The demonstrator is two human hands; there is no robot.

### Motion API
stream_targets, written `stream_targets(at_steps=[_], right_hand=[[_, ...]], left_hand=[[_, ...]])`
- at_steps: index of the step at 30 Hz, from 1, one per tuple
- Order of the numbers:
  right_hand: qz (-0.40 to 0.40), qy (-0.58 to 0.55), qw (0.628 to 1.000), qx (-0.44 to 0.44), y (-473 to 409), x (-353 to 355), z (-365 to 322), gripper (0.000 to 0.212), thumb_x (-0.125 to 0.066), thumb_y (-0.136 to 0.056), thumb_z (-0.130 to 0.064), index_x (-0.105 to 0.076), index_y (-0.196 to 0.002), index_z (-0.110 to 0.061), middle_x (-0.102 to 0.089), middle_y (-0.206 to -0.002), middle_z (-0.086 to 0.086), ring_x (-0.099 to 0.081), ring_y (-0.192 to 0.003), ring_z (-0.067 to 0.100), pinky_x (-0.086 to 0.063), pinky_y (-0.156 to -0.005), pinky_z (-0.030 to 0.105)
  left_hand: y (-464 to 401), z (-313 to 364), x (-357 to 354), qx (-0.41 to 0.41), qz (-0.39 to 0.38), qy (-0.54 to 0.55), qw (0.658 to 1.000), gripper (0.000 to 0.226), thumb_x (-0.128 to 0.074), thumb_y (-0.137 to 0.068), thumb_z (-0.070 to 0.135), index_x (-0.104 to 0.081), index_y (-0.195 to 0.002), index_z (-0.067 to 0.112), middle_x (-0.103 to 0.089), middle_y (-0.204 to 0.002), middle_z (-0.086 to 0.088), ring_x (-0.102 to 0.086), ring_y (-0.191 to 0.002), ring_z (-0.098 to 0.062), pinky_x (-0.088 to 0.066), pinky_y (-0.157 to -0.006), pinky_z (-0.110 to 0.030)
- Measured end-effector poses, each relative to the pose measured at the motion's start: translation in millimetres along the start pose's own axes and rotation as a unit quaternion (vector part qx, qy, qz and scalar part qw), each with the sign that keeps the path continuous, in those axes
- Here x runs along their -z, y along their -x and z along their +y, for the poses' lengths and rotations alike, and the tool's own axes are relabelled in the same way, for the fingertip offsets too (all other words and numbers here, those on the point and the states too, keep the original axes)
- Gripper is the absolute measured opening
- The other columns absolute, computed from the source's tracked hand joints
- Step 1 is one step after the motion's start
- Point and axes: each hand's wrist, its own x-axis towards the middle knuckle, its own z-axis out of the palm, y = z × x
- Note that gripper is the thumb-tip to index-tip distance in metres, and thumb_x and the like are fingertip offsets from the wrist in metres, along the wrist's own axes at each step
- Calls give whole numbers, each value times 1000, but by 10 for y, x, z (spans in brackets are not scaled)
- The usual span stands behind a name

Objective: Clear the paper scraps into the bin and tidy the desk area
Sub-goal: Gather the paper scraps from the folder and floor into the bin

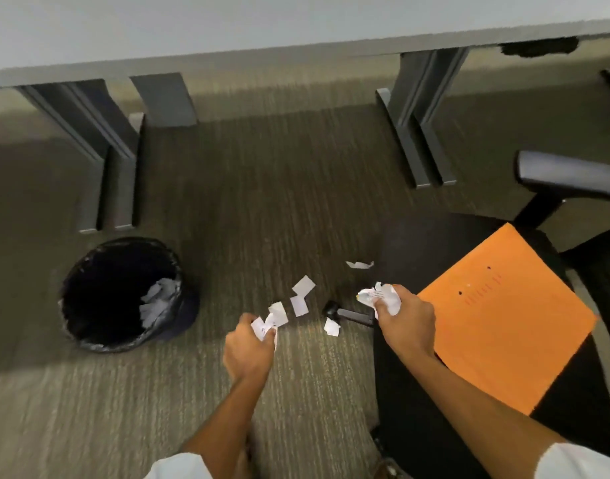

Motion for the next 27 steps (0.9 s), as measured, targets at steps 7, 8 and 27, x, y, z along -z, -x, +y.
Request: stream_targets(at_steps=[7,8,27], right_hand=[[-113,-11,990,78,513,-1187,-1489,30,-73,-83,-29,-71,-112,-19,-75,-95,11,-67,-90,34,-53,-78,36],[-127,-17,988,84,588,-1336,-1690,30,-73,-83,-29,-71,-111,-18,-74,-96,12,-65,-92,35,-50,-78,35],[-374,-99,920,-59,896,-3663,-3715,86,-78,-69,-61,-46,-138,-19,-52,-136,9,-44,-131,27,-43,-92,31]], left_hand=[[-925,-1193,1123,121,83,110,983,36,-82,-77,25,-64,-103,8,-70,-97,-19,-66,-90,-37,-53,-75,-39],[-1051,-1311,1256,129,89,118,981,38,-82,-77,24,-64,-105,7,-70,-98,-19,-66,-91,-37,-55,-78,-42],[-2784,-2028,2150,170,47,275,945,46,-77,-84,21,-51,-118,6,-75,-80,-10,-74,-61,-16,-62,-66,-32]])
